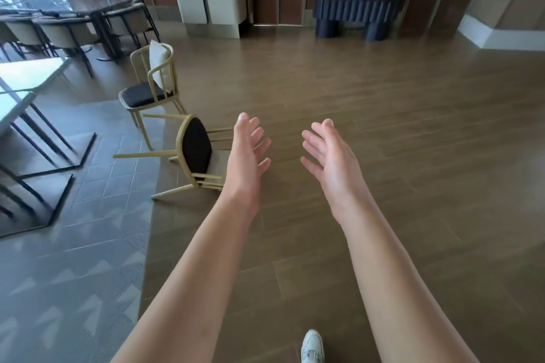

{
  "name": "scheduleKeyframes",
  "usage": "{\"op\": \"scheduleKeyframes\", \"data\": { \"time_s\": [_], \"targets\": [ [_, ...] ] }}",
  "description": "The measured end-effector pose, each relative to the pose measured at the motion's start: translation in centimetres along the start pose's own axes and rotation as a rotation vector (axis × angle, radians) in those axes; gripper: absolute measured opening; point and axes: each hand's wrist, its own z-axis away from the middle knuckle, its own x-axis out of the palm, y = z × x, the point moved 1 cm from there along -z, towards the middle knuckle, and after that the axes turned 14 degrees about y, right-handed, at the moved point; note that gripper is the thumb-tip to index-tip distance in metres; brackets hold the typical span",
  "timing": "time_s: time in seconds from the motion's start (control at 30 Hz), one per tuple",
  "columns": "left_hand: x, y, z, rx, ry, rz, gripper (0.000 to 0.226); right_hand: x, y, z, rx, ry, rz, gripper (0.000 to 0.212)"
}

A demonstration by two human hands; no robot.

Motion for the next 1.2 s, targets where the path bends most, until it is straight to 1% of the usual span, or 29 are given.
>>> {"op": "scheduleKeyframes", "data": {
  "time_s": [0.13,0.23,0.43,0.63,0.73,0.9,1.03,1.2],
  "targets": [
    [5.4,1.4,-6.5,0.016,0.056,0.013,0.053,1.3,-2.0,-8.6,-0.004,-0.054,0.006,0.057],
    [8.2,1.6,-10.8,0.033,0.100,0.028,0.053,2.7,-2.4,-14.2,0.001,-0.079,0.019,0.056],
    [11.1,0.2,-19.5,-0.007,0.147,0.019,0.056,6.6,-0.7,-23.2,0.077,-0.144,0.042,0.057],
    [13.6,-0.9,-30.0,-0.050,0.199,0.036,0.054,11.4,1.2,-33.0,0.096,-0.148,0.090,0.057],
    [15.1,0.1,-36.8,-0.059,0.200,0.069,0.054,15.0,0.7,-38.6,0.064,-0.155,0.125,0.056],
    [19.2,2.7,-46.8,-0.041,0.151,0.090,0.055,19.3,-1.3,-47.1,0.023,-0.108,0.126,0.054],
    [21.9,4.2,-52.5,-0.017,0.137,0.081,0.054,21.5,-2.0,-53.0,0.039,-0.094,0.090,0.053],
    [25.0,4.4,-58.9,-0.010,0.182,0.090,0.051,23.9,-1.9,-60.8,0.087,-0.123,0.049,0.052]
  ]
}}
